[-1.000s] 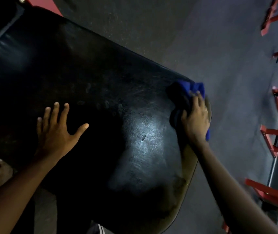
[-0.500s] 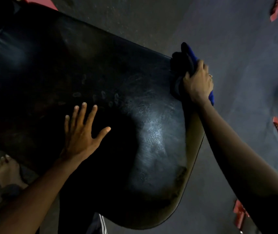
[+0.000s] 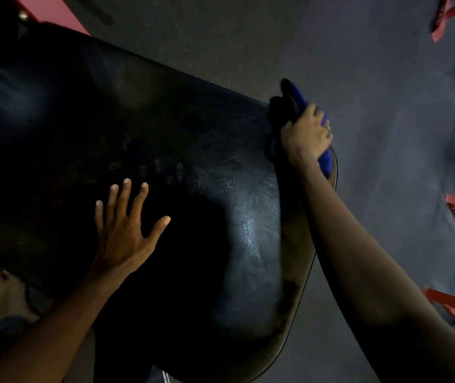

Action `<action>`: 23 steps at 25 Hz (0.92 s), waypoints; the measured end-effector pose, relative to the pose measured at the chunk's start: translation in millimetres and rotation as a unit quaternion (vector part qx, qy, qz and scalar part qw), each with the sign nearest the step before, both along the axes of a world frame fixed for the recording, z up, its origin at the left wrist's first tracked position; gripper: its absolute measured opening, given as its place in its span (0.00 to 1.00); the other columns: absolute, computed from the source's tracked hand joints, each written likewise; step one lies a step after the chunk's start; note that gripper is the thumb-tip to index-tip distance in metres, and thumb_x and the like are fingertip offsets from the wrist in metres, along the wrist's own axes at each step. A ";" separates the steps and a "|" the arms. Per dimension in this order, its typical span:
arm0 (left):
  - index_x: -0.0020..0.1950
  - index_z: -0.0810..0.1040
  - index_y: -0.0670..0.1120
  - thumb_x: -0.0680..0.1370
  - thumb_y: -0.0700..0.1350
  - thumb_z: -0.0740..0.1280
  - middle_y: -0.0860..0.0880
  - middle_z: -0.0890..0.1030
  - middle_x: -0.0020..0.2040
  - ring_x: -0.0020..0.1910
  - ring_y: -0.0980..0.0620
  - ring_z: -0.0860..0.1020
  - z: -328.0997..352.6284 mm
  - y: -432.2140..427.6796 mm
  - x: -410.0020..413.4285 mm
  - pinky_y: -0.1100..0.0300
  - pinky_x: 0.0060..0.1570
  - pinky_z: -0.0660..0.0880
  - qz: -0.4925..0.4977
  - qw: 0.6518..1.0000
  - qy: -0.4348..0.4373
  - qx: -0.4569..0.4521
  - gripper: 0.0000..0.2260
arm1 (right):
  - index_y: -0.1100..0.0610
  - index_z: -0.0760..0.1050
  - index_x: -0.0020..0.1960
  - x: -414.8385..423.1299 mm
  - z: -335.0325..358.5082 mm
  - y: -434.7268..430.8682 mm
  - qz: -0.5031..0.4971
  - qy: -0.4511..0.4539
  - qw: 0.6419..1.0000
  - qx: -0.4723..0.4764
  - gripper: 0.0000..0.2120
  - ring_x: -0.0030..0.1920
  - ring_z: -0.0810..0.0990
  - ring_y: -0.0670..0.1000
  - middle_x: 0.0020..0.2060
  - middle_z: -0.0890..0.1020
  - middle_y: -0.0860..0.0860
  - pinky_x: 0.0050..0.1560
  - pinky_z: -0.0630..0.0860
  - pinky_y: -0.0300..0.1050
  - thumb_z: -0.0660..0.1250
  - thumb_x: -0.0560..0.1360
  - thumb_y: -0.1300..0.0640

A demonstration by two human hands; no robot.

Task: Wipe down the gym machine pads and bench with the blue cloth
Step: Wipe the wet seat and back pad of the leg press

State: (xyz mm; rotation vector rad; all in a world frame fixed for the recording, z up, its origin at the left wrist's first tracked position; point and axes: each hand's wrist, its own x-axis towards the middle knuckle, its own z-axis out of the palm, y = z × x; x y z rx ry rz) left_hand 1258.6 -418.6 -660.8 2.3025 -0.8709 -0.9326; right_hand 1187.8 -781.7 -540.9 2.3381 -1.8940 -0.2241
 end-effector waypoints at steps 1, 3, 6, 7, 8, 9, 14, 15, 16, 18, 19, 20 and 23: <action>0.81 0.53 0.54 0.74 0.73 0.47 0.48 0.48 0.82 0.80 0.48 0.43 0.5 0.1 -1.1 0.41 0.77 0.42 0.002 1.000 0.002 -0.002 0.39 | 0.56 0.66 0.71 19.8 -13.5 7.7 0.028 0.026 0.999 0.011 0.25 0.72 0.67 0.65 0.71 0.71 0.57 0.70 0.63 0.66 0.62 0.75 0.51; 0.80 0.55 0.54 0.74 0.73 0.48 0.48 0.50 0.82 0.80 0.48 0.44 -1.8 -0.2 -3.2 0.41 0.77 0.43 0.011 1.000 -0.009 -0.007 0.38 | 0.56 0.63 0.75 56.3 -43.8 49.6 0.136 0.051 0.988 0.060 0.29 0.75 0.63 0.66 0.76 0.65 0.57 0.74 0.58 0.65 0.63 0.76 0.50; 0.79 0.59 0.54 0.75 0.72 0.50 0.48 0.55 0.81 0.80 0.48 0.49 -6.7 -0.7 -4.4 0.40 0.76 0.48 0.029 0.999 -0.042 -0.010 0.37 | 0.55 0.59 0.79 74.1 -74.1 116.9 0.304 0.066 0.934 0.175 0.33 0.78 0.57 0.66 0.80 0.58 0.56 0.77 0.54 0.61 0.64 0.76 0.51; 0.79 0.59 0.54 0.75 0.72 0.50 0.48 0.55 0.81 0.80 0.47 0.50 -7.4 -0.5 -4.7 0.40 0.76 0.49 0.029 0.999 -0.043 -0.011 0.37 | 0.54 0.59 0.79 70.0 -73.5 116.6 0.342 0.068 0.916 0.199 0.33 0.78 0.57 0.65 0.80 0.58 0.55 0.78 0.54 0.60 0.64 0.76 0.52; 0.79 0.59 0.54 0.75 0.72 0.51 0.47 0.55 0.81 0.80 0.47 0.50 -7.9 -0.2 -4.3 0.39 0.76 0.48 0.028 0.999 -0.040 -0.014 0.37 | 0.54 0.60 0.78 68.3 -69.5 103.1 0.368 0.068 0.906 0.197 0.33 0.78 0.57 0.63 0.79 0.59 0.53 0.78 0.54 0.58 0.64 0.75 0.53; 0.79 0.59 0.54 0.75 0.72 0.51 0.47 0.55 0.81 0.80 0.47 0.49 -8.7 -0.8 -4.3 0.40 0.76 0.48 0.027 0.999 -0.037 -0.017 0.38 | 0.53 0.61 0.78 70.8 -66.0 83.5 0.373 0.069 0.909 0.175 0.33 0.79 0.58 0.61 0.79 0.61 0.52 0.78 0.54 0.58 0.64 0.74 0.54; 0.80 0.57 0.55 0.74 0.72 0.53 0.48 0.53 0.81 0.80 0.47 0.48 -12.3 2.0 -3.0 0.41 0.76 0.46 0.024 0.999 -0.040 -0.025 0.38 | 0.58 0.66 0.71 108.8 -65.2 25.7 0.223 0.010 0.968 0.116 0.25 0.74 0.65 0.62 0.71 0.72 0.58 0.72 0.66 0.59 0.62 0.75 0.56; 0.80 0.57 0.55 0.74 0.71 0.54 0.48 0.54 0.81 0.80 0.47 0.49 -11.5 2.7 -1.5 0.42 0.76 0.46 0.022 0.999 -0.038 -0.028 0.37 | 0.59 0.66 0.72 109.3 -66.3 41.7 0.217 -0.008 0.968 0.122 0.26 0.75 0.64 0.64 0.72 0.71 0.59 0.72 0.66 0.58 0.63 0.75 0.57; 0.80 0.58 0.55 0.75 0.71 0.54 0.47 0.54 0.81 0.80 0.47 0.50 -11.4 3.7 0.9 0.42 0.76 0.47 0.016 0.999 -0.037 -0.033 0.37 | 0.60 0.65 0.74 102.8 -67.7 64.8 0.231 -0.022 0.964 0.129 0.27 0.76 0.61 0.64 0.74 0.69 0.59 0.74 0.64 0.58 0.63 0.75 0.58; 0.79 0.60 0.54 0.76 0.69 0.54 0.45 0.57 0.80 0.80 0.45 0.54 -14.1 9.3 6.9 0.43 0.76 0.50 -0.003 0.998 -0.049 -0.036 0.35 | 0.60 0.63 0.77 71.2 -66.0 126.2 0.299 -0.026 0.937 0.178 0.32 0.78 0.58 0.64 0.77 0.64 0.58 0.77 0.61 0.57 0.64 0.73 0.59; 0.79 0.61 0.53 0.76 0.68 0.54 0.43 0.58 0.80 0.79 0.44 0.55 -17.2 16.8 13.7 0.43 0.76 0.51 -0.002 0.998 -0.056 -0.033 0.34 | 0.58 0.63 0.77 53.1 -62.7 156.4 0.345 -0.009 0.912 0.220 0.33 0.79 0.57 0.63 0.78 0.63 0.56 0.78 0.59 0.55 0.65 0.72 0.60; 0.79 0.62 0.51 0.77 0.67 0.54 0.42 0.59 0.79 0.79 0.43 0.56 -22.3 27.2 22.4 0.43 0.75 0.52 0.007 0.998 -0.057 -0.027 0.34 | 0.56 0.63 0.78 38.3 -60.7 176.6 0.387 0.010 0.886 0.256 0.34 0.79 0.56 0.61 0.78 0.63 0.55 0.78 0.58 0.54 0.65 0.72 0.59; 0.80 0.60 0.53 0.77 0.68 0.51 0.43 0.59 0.80 0.79 0.43 0.56 -40.3 62.5 47.5 0.41 0.75 0.54 0.016 0.998 -0.059 0.005 0.34 | 0.54 0.65 0.77 51.1 -66.7 156.4 0.452 0.036 0.851 0.264 0.34 0.79 0.58 0.59 0.78 0.65 0.52 0.79 0.56 0.54 0.65 0.71 0.57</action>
